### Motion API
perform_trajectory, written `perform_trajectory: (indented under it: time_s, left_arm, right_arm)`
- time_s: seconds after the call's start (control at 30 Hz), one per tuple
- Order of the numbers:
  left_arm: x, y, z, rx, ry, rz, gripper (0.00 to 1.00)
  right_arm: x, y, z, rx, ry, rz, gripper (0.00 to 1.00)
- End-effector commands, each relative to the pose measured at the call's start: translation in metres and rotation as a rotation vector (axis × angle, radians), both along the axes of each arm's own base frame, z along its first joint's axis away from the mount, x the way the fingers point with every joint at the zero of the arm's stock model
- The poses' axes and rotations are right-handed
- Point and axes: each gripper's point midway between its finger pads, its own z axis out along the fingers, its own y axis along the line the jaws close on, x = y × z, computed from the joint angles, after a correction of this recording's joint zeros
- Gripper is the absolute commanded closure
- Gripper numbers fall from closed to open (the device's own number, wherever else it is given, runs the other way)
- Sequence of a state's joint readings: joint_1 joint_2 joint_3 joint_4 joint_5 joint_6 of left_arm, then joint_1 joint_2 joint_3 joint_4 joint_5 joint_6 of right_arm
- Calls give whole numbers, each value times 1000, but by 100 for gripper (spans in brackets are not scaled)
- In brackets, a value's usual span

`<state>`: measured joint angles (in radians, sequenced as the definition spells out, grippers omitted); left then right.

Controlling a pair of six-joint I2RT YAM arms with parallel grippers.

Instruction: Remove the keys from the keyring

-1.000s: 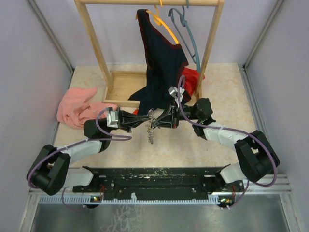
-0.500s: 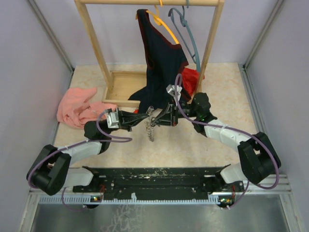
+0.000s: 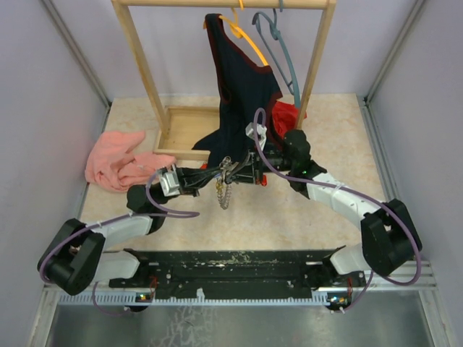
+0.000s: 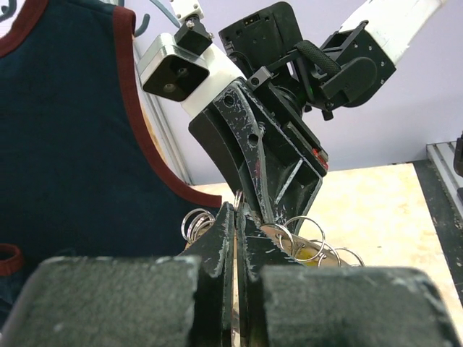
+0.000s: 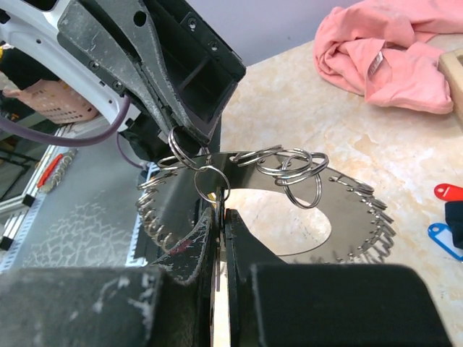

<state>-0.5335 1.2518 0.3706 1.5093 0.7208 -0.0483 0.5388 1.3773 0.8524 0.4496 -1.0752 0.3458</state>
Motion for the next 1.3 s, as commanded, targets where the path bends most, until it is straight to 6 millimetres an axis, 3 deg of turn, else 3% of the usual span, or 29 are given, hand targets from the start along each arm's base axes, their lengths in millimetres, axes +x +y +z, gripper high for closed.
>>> perform_trajectory:
  time_s: [0.0,0.33,1.27]
  left_arm:
    - [-6,11,38,-100,-139,71,100]
    - [8,10,28,-64,-63,156,100]
    - [34,11,13,12,-11,350,100]
  right_arm:
    - [4,1,21,4,-100,-22,100]
    - [14,-4,23,-59,-153,-70,100]
    - [9,-2,30,-35,-122,-48,100]
